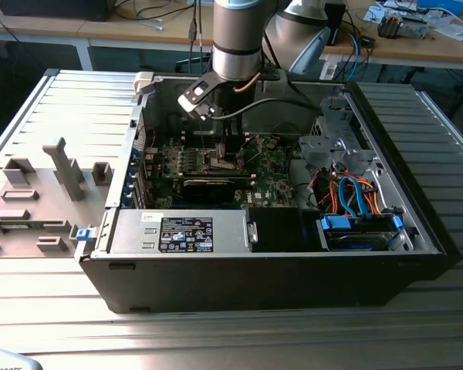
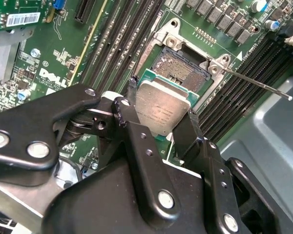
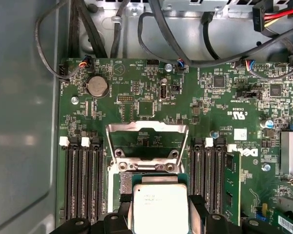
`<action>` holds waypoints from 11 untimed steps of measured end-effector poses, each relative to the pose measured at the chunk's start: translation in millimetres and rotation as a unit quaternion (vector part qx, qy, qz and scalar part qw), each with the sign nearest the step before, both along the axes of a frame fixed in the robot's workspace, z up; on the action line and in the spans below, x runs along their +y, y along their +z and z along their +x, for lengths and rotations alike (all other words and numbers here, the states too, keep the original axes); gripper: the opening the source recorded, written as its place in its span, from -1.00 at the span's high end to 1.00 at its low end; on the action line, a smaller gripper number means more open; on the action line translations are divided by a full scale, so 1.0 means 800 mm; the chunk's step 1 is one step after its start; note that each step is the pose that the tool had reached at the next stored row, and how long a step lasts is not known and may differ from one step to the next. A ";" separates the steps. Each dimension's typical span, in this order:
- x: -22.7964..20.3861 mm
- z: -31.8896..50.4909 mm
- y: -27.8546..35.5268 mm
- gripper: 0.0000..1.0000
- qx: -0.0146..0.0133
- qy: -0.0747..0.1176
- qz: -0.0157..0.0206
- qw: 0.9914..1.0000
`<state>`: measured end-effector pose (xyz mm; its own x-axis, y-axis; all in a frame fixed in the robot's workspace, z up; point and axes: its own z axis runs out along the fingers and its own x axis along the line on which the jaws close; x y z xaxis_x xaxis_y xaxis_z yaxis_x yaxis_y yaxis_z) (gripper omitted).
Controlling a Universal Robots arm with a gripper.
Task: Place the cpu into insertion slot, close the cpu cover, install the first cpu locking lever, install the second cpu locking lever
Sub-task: 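Place the cpu into insertion slot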
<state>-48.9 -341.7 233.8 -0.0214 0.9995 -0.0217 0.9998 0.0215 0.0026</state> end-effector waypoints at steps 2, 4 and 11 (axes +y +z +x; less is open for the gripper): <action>0.0001 -0.001 -0.0015 -0.08 0.000 0.000 0.000 1.000; 0.0002 -0.002 -0.0039 -0.08 0.000 0.000 0.000 1.000; 0.0018 -0.003 -0.0113 -0.08 0.000 0.000 0.000 1.000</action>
